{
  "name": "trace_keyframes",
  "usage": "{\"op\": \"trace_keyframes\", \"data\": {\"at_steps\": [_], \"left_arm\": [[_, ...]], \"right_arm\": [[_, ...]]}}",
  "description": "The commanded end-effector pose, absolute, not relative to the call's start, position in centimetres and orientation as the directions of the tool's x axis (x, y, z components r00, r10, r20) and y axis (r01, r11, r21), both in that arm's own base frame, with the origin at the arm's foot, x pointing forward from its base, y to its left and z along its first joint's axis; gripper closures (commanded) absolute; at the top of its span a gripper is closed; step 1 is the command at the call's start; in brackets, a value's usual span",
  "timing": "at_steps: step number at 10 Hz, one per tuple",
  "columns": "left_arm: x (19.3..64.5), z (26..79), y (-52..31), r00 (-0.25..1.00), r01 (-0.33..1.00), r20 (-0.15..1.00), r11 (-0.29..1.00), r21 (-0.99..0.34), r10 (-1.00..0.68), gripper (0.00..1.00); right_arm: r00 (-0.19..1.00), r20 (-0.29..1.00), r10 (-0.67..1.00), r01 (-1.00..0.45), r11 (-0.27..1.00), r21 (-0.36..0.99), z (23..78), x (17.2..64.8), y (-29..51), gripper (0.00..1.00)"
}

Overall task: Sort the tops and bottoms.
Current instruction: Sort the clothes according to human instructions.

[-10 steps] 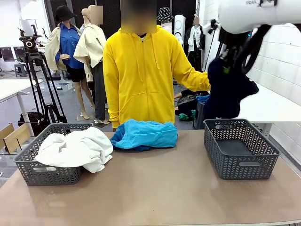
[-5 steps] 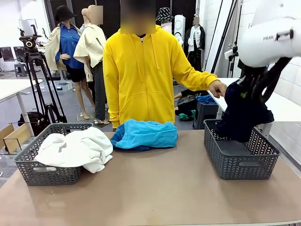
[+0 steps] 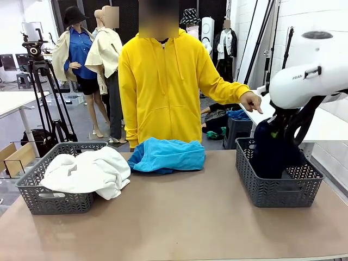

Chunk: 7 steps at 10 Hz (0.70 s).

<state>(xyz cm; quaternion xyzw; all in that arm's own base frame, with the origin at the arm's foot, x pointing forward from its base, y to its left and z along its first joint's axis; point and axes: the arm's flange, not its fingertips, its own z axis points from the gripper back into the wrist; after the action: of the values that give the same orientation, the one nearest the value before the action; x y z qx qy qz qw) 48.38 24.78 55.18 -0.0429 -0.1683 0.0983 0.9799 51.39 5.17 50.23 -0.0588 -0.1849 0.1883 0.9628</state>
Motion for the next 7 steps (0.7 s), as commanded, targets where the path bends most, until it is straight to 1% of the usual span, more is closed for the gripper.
{"op": "trace_keyframes", "data": {"at_steps": [1, 3, 4, 7], "left_arm": [[48.3, 55.3, 24.9, 0.925, -0.177, 0.322, 0.978, -0.112, 0.204, 0.0], [48.3, 55.3, 24.9, 0.925, -0.177, 0.322, 0.978, -0.112, 0.204, 0.0], [48.3, 55.3, 24.9, 0.925, -0.177, 0.322, 0.978, -0.112, 0.204, 0.0], [48.3, 55.3, 24.9, 0.925, -0.177, 0.322, 0.978, -0.112, 0.204, 0.0]], "right_arm": [[0.864, 0.342, 0.37, -0.345, 0.929, -0.135, 48.5, 51.7, 4.8, 1.0], [0.886, 0.301, 0.353, -0.341, 0.935, -0.095, 45.8, 52.1, 4.8, 1.0], [0.893, 0.291, 0.345, -0.328, 0.939, -0.106, 45.4, 52.2, 4.7, 0.89], [0.897, 0.281, 0.341, -0.326, 0.94, -0.102, 45.3, 52.1, 4.8, 0.32]]}}
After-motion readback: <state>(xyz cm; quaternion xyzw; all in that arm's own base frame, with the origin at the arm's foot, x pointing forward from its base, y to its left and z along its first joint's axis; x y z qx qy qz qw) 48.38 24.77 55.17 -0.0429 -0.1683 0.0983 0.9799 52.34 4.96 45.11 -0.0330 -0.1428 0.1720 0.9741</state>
